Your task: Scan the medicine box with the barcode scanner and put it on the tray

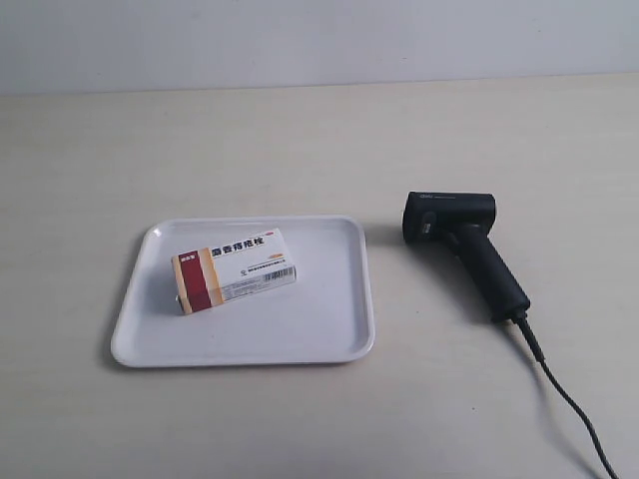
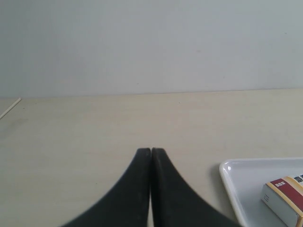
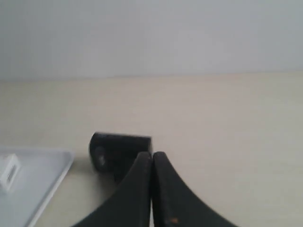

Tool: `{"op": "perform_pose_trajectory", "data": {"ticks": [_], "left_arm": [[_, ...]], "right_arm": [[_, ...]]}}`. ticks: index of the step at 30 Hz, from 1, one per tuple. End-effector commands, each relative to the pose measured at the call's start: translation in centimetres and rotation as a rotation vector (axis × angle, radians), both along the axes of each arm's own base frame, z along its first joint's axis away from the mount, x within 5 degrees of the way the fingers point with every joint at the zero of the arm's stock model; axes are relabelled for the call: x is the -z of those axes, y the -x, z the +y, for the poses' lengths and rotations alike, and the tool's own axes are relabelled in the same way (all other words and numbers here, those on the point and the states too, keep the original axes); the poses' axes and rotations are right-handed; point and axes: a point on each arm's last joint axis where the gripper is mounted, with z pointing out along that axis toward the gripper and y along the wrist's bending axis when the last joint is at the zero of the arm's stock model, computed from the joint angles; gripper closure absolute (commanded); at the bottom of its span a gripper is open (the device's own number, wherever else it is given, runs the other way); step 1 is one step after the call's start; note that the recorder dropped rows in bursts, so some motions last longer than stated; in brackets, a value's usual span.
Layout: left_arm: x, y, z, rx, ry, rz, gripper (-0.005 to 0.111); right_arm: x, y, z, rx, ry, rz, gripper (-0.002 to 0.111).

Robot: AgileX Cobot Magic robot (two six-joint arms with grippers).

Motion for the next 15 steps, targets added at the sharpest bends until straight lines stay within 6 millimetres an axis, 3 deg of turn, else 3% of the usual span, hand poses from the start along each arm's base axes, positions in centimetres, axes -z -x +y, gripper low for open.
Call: {"op": "perform_pose_trajectory", "data": {"ticks": [1, 8, 15], "left_arm": [[0.0, 0.0, 0.0, -0.003, 0.004, -0.006, 0.104], [0.0, 0.0, 0.0, -0.003, 0.004, -0.006, 0.104], [0.0, 0.0, 0.0, -0.003, 0.004, -0.006, 0.104]], "right_arm": [[-1.3, 0.8, -1.8, 0.207, -0.049, -0.171, 0.108], [-1.2, 2.2, -2.2, 0.239, -0.043, -0.214, 0.108], [-0.8, 2.2, -2.2, 0.236, -0.023, -0.173, 0.108]]}}
